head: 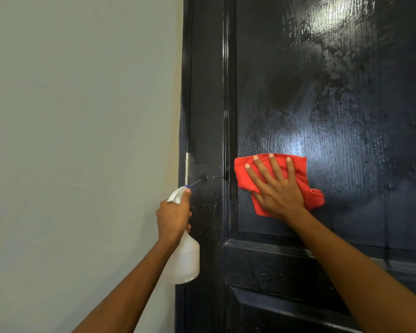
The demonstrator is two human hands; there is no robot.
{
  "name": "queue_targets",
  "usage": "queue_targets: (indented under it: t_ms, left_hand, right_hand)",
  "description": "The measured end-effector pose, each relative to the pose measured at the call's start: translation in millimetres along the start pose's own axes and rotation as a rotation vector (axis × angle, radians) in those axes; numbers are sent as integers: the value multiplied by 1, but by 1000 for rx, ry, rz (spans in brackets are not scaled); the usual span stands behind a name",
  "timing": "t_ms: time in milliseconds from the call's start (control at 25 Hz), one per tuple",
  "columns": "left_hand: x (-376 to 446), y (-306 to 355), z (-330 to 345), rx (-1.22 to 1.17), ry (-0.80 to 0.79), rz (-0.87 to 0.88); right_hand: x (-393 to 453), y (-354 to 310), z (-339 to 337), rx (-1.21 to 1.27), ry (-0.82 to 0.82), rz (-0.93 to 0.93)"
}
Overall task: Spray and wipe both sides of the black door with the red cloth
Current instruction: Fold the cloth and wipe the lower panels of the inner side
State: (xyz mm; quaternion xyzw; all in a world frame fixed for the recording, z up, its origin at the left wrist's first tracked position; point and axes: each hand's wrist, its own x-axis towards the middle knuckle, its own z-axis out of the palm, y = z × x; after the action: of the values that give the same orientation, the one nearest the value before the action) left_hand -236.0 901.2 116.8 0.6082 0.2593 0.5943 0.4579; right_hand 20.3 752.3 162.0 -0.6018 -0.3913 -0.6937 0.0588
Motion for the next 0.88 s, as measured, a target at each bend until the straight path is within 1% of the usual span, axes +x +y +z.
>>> queue_targets:
  t_ms: [200, 400, 520, 640, 680, 760, 840, 880]
  left_hand:
    - [8, -1, -10, 22, 45, 20]
    - [-2, -12, -21, 99, -65, -17]
    - [-11, -14, -29, 79, -103, -4]
    - [-18, -14, -36, 51, -97, 31]
    - [-20, -14, -39, 48, -95, 41]
    - [-20, -17, -44, 41, -97, 47]
    - [-22, -21, -48, 53, -93, 52]
    - [-23, -24, -49, 62, -87, 53]
  right_hand:
    - [10, -17, 9, 16, -16, 56]
    - [11, -17, 11, 42, 5, 6]
    - [20, -34, 12, 67, 6, 88]
    - [62, -61, 18, 146, -7, 137]
    - [81, -71, 20, 179, -29, 128]
    - [111, -101, 27, 203, -114, 32]
    - [116, -133, 38, 177, -176, -82]
    - [109, -146, 43, 176, -188, -104]
